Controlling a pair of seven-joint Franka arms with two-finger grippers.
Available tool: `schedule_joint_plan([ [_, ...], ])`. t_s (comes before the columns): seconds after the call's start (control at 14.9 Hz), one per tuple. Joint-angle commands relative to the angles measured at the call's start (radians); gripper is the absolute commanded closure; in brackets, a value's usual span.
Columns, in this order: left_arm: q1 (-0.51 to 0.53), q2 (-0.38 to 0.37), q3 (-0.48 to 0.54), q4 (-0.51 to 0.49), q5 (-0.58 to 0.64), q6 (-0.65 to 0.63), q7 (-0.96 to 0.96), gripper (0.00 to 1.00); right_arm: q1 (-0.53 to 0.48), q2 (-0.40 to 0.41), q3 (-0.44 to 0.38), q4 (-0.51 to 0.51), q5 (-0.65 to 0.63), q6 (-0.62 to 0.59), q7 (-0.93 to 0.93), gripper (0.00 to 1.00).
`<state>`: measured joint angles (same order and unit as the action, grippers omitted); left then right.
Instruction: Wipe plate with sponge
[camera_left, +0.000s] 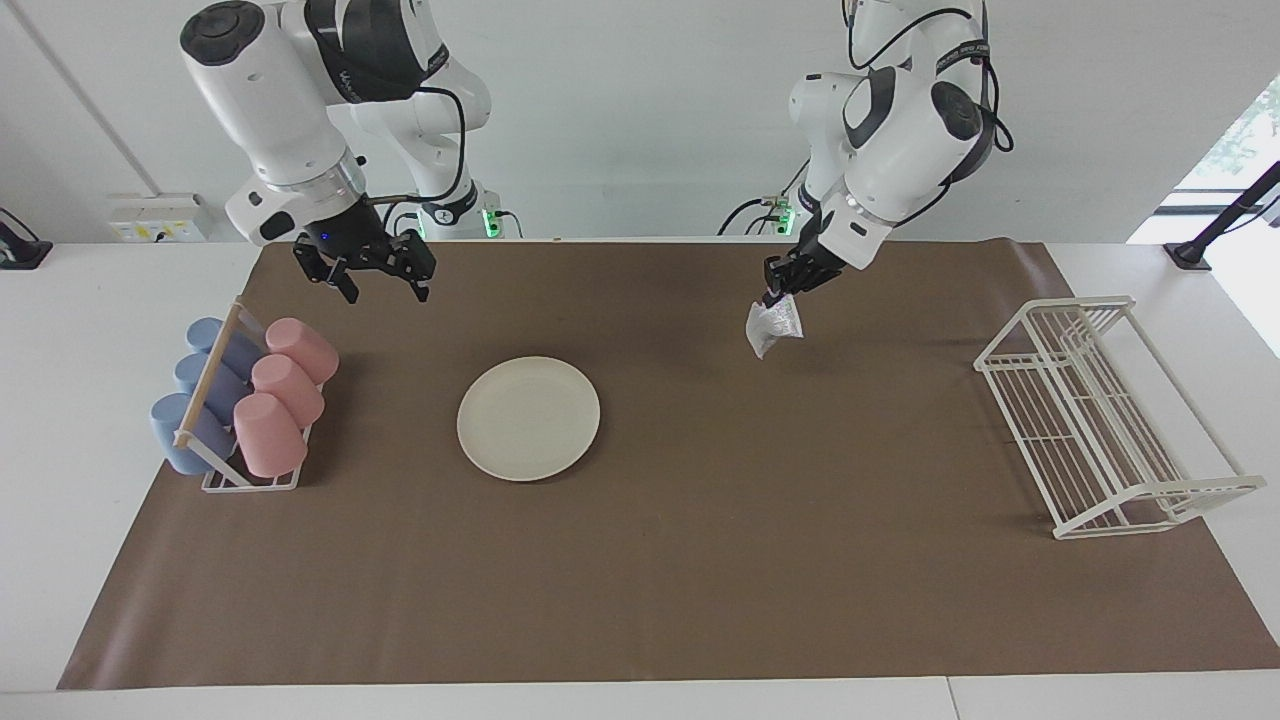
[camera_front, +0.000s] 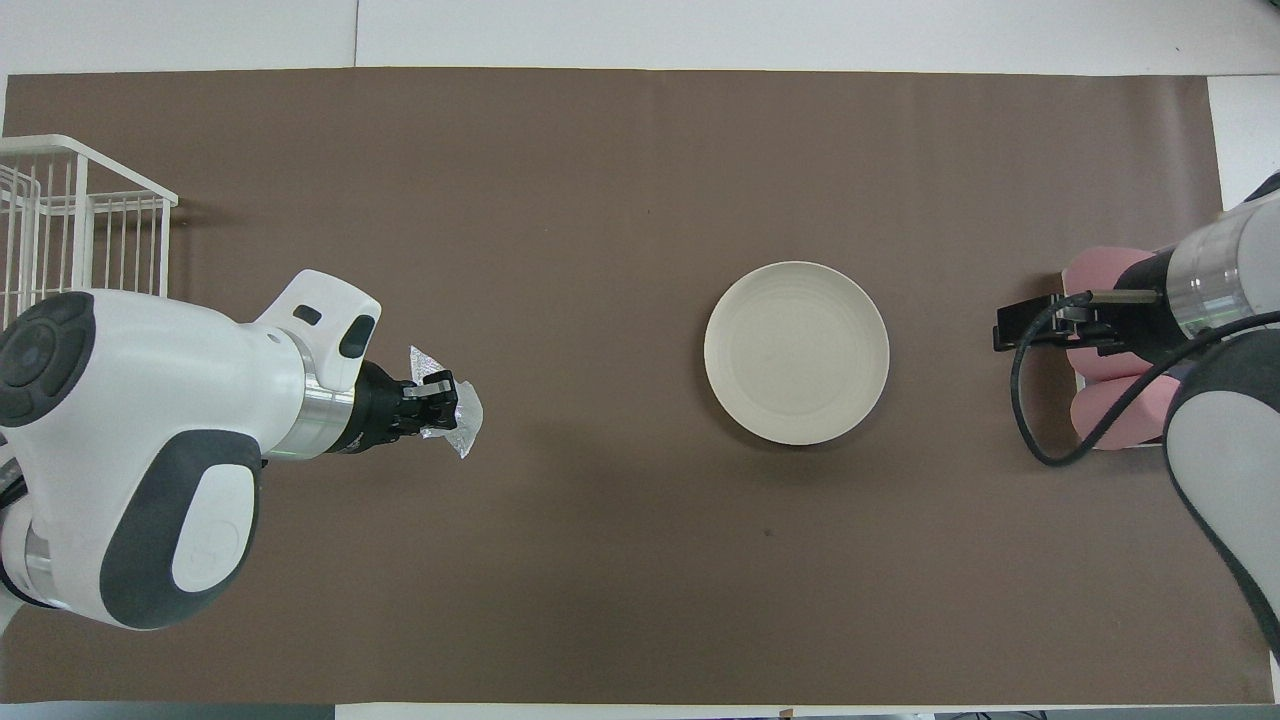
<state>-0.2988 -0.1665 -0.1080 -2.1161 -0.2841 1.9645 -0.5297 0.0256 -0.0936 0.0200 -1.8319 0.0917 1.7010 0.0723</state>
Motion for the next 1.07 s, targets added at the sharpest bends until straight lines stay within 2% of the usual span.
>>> schedule_joint_plan([
  [0.0, -0.008, 0.053, -0.001, 0.123, 0.223, -0.166, -0.07, 1.0, -0.038, -0.012, 0.008, -0.003, -0.024, -0.087, -0.071, 0.0],
  [0.2, -0.022, 0.067, -0.007, 0.156, 0.443, -0.275, -0.072, 1.0, -0.038, 0.04, 0.012, 0.113, -0.153, -0.093, -0.094, 0.0],
  [0.34, -0.04, 0.085, -0.009, 0.165, 0.595, -0.341, -0.072, 1.0, -0.027, 0.041, 0.012, 0.14, -0.159, -0.093, -0.118, 0.0],
  [0.67, -0.043, 0.218, -0.009, 0.294, 0.944, -0.544, -0.072, 1.0, -0.026, 0.021, 0.003, 0.141, -0.158, -0.11, -0.097, 0.0],
  [1.01, -0.023, 0.28, -0.007, 0.291, 1.294, -0.535, -0.029, 1.0, -0.019, -0.001, -0.02, 0.123, -0.158, -0.133, -0.097, 0.0],
])
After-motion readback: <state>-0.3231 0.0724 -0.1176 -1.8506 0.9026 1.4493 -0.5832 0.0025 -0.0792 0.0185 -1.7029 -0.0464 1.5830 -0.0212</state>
